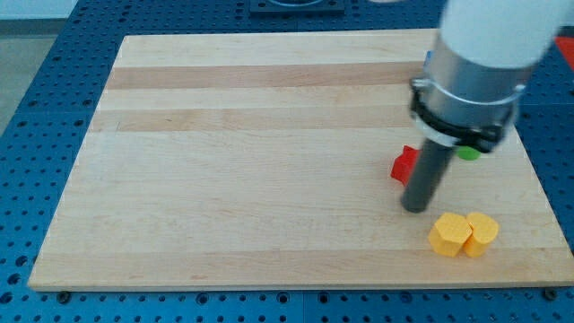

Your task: Place your arm on top of the yellow heart

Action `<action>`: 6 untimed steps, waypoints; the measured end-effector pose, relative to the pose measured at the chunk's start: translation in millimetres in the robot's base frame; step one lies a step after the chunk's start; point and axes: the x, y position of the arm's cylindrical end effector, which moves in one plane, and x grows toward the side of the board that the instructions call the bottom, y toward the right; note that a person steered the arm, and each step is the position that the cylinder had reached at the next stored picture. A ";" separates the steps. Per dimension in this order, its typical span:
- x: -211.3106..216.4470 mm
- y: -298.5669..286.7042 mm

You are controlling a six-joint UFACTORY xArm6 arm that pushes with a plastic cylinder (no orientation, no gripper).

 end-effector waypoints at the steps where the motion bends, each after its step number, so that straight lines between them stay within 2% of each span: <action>1: -39.5 -49.1; 2: -48.7 -56.5; 4: -37.2 -56.5; 6: -7.8 -16.7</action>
